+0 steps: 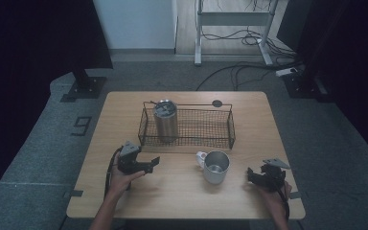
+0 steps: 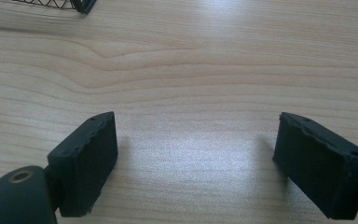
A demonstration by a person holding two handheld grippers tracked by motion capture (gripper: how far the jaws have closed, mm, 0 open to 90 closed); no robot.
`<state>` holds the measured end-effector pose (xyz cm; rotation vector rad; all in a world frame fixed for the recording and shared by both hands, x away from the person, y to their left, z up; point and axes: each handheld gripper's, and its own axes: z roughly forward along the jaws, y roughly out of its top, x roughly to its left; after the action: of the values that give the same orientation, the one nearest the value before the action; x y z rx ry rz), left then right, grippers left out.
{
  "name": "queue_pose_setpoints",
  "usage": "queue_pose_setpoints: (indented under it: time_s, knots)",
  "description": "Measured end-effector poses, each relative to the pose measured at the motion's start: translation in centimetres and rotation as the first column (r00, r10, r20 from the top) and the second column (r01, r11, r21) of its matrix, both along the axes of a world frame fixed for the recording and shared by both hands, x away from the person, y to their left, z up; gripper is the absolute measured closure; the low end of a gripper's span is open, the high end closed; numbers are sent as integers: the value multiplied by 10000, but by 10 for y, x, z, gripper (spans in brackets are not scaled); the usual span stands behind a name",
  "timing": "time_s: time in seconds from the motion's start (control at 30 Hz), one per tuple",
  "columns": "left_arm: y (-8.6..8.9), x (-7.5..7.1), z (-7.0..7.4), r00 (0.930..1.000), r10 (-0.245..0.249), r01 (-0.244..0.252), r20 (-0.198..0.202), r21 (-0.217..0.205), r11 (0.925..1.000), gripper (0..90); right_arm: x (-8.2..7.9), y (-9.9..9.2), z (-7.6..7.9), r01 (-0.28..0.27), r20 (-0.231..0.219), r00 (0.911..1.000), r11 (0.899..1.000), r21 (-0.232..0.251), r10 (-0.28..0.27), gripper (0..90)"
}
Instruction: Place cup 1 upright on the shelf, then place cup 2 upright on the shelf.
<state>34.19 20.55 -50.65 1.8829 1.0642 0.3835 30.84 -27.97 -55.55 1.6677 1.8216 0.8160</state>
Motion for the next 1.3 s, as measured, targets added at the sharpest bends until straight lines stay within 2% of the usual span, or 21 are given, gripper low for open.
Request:
queue_pose_setpoints:
  time_s: [0.1, 0.2, 0.23, 0.77, 0.87, 0.97, 1.03, 1.07, 1.13, 1.17, 1.2, 1.3]
  knots:
    - [2, -3, -6, 10000, 43, -43, -80, 62, 10000, 63, 0, 0, 0, 1, 0, 10000, 10000, 0, -1, 130]
    - [0, -4, -10, 9999, 79, -72, -143, 522, 9986, 67, 0, 0, 0, 1, 1, 10000, 10000, -4, -1, 130]
    - [0, -4, -11, 9999, 81, -74, -143, 547, 9985, 67, 0, 0, 0, 1, 1, 10000, 10000, -4, -1, 130]
    - [4, -8, -17, 9994, 285, -279, -181, 338, 9990, 76, 2, 1, 0, -40, -71, 10000, 10000, -4, 40, 104]
    - [7, -10, -18, 9994, 280, -273, -214, 347, 9990, 78, 0, 4, 3, -415, -359, 9985, 9991, 70, 417, 103]
    - [7, -11, -17, 9994, 293, -288, -178, 320, 9991, 78, -2, 6, 5, -646, -319, 9974, 9977, 208, 653, 106]
    - [8, -12, -16, 9995, 277, -273, -158, 267, 9993, 79, -4, 9, 8, -833, -117, 9964, 9961, 282, 837, 113]
    - [8, -12, -15, 9995, 278, -275, -158, 204, 9994, 79, -8, 12, 13, -1096, 242, 9938, 9928, 480, 1086, 123]
    - [9, -12, -15, 9996, 263, -260, -144, 197, 9995, 79, -9, 13, 16, -1204, 415, 9921, 9908, 610, 1181, 126]
    - [9, -13, -15, 9995, 283, -280, -143, 172, 9995, 79, -10, 13, 18, -1309, 561, 9903, 9889, 703, 1271, 127]
    - [9, -13, -15, 9995, 285, -283, -138, 162, 9995, 80, -14, 16, 24, -1591, 849, 9848, 9831, 908, 1515, 128]
    - [9, -13, -14, 9995, 279, -276, -137, 172, 9995, 80, -16, 19, 28, -1807, 1035, 9800, 9781, 1036, 1701, 129]
